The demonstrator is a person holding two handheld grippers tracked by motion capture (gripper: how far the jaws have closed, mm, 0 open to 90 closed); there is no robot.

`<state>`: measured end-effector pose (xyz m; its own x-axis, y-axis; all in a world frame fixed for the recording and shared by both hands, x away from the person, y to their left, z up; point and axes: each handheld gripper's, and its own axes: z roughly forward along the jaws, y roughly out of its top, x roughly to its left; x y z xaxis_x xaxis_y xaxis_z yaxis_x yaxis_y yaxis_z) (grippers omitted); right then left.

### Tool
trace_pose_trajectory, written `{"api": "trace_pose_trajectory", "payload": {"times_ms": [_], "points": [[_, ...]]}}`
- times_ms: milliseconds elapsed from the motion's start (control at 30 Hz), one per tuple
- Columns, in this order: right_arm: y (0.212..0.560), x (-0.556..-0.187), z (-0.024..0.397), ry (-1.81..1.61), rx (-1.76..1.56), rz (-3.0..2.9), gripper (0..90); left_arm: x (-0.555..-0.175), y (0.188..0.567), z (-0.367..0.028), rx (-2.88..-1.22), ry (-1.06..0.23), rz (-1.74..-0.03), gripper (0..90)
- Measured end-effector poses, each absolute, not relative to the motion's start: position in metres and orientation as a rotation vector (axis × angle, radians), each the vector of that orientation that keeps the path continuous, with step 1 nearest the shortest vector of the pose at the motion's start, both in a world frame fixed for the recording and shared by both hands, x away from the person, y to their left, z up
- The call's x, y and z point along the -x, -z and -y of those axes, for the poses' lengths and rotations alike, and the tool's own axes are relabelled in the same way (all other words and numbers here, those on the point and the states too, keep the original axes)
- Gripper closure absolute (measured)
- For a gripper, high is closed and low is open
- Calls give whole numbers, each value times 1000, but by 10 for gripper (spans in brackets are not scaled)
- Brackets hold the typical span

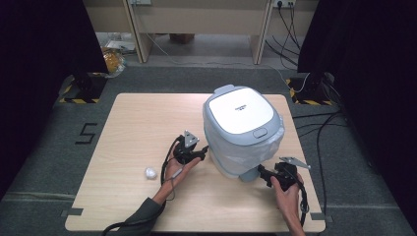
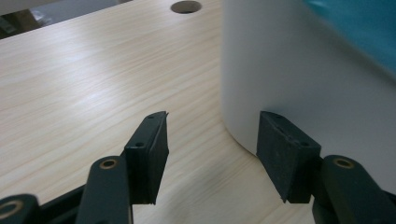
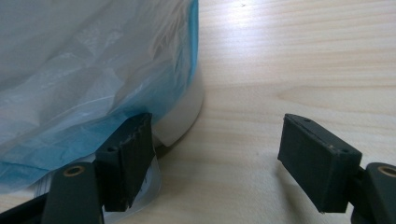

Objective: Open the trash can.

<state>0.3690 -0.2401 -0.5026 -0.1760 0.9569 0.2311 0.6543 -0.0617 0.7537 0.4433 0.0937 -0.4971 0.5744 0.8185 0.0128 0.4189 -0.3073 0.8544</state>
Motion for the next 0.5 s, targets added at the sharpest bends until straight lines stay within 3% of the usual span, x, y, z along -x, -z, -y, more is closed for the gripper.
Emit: {"api": "trace_pose_trajectory", "payload": {"times_ms": [367,500], "points": [[505,-365,243,-1143,-1739,-1840,254,-441,503,-75,-1992,-518,-928,381],[504,-359,244,-1143,-1712,-1824,210,-440,500,-78,-2003,-491,-910,315]]}}
